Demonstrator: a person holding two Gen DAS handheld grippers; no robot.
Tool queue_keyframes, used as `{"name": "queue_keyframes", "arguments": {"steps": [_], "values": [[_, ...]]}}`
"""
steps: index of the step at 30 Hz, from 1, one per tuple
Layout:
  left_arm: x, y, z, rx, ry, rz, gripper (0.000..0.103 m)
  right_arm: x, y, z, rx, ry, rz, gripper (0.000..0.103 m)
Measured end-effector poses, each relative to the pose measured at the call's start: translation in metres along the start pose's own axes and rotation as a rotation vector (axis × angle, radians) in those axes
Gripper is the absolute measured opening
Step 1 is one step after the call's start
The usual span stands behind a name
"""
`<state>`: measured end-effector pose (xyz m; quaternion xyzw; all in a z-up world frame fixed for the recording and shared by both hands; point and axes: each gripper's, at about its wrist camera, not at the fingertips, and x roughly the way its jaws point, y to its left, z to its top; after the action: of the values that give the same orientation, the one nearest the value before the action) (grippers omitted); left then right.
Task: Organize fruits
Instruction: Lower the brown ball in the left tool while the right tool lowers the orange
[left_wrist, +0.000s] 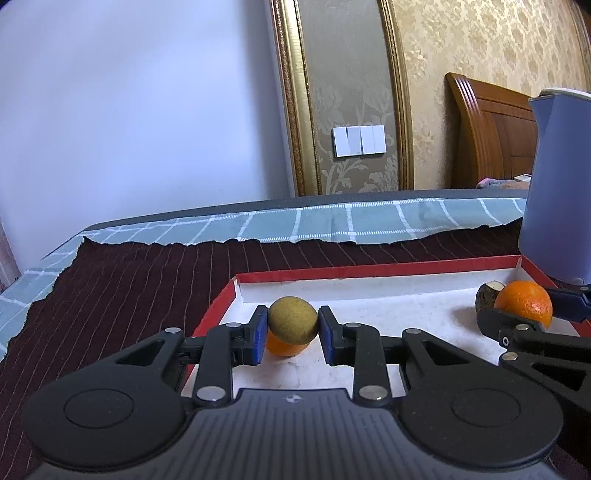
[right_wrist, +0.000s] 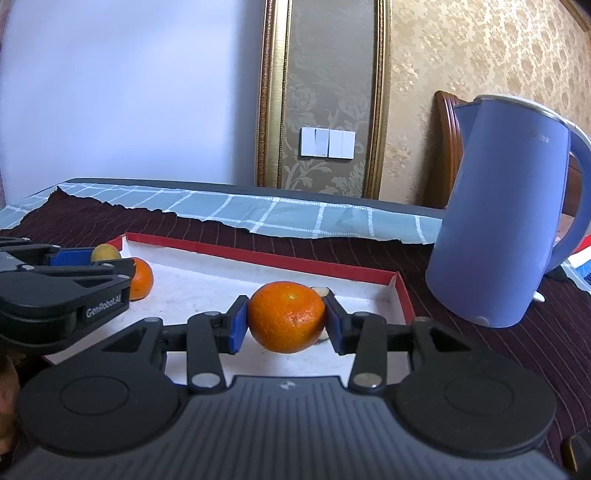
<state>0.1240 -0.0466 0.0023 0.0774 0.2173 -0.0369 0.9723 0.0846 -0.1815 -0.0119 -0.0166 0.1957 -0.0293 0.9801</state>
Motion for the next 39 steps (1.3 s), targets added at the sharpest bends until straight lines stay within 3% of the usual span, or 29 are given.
{"name": "queue_keyframes", "arguments": {"steps": [39], "values": [[0.034, -0.021, 0.024, -0.001, 0.055, 0.001, 0.029, 0.033, -0.012, 0.018, 0.04, 0.03, -0.067, 0.041]]}}
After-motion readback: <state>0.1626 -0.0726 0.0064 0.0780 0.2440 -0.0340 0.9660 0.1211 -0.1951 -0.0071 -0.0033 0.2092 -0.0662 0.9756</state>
